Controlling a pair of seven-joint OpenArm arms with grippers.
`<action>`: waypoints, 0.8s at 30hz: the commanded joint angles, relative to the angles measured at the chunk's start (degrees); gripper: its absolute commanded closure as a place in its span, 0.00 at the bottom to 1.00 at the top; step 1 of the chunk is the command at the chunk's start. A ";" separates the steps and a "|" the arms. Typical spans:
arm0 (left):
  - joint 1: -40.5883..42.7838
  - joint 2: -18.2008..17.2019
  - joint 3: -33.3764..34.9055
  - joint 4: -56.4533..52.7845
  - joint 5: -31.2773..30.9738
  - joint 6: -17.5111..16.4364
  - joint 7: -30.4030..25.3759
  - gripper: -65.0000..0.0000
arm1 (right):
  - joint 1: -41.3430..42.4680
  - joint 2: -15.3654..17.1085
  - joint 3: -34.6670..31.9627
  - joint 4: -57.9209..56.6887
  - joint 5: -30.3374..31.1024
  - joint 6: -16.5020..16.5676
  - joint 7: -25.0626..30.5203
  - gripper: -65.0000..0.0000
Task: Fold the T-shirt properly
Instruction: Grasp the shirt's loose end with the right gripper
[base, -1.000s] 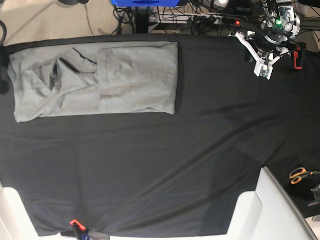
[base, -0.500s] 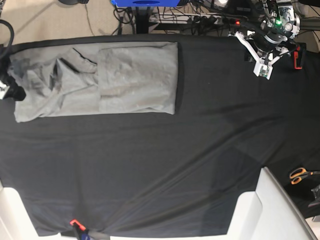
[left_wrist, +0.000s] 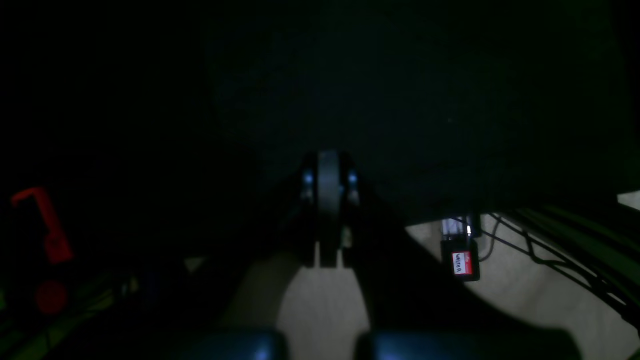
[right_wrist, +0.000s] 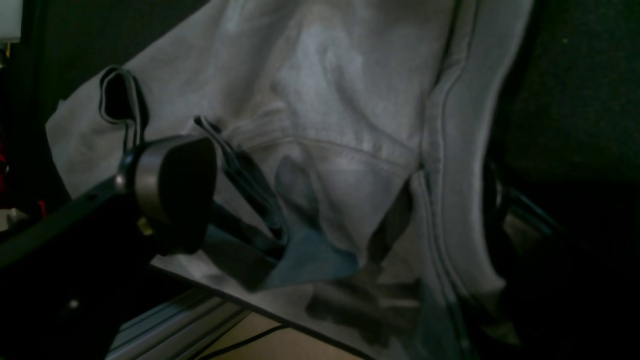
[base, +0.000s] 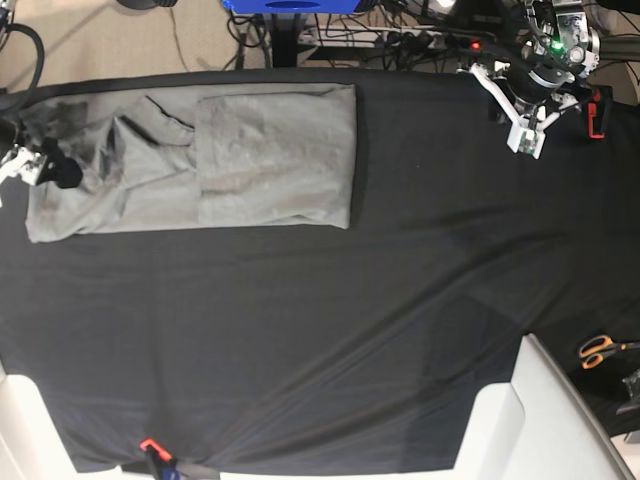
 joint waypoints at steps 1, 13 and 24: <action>0.25 -0.49 -0.12 -0.12 -0.04 0.10 -0.57 1.00 | -1.47 -0.93 -1.05 -1.13 -5.22 -1.71 -7.00 0.00; 0.25 -0.49 0.06 -1.00 -0.39 0.10 -0.74 1.00 | -1.03 -0.93 -6.07 -1.13 -5.22 -1.71 -6.91 0.32; 0.25 -0.49 0.06 -1.00 -0.39 0.10 -0.74 1.00 | 0.82 -0.93 -6.68 -0.69 -5.22 -1.71 -6.82 0.99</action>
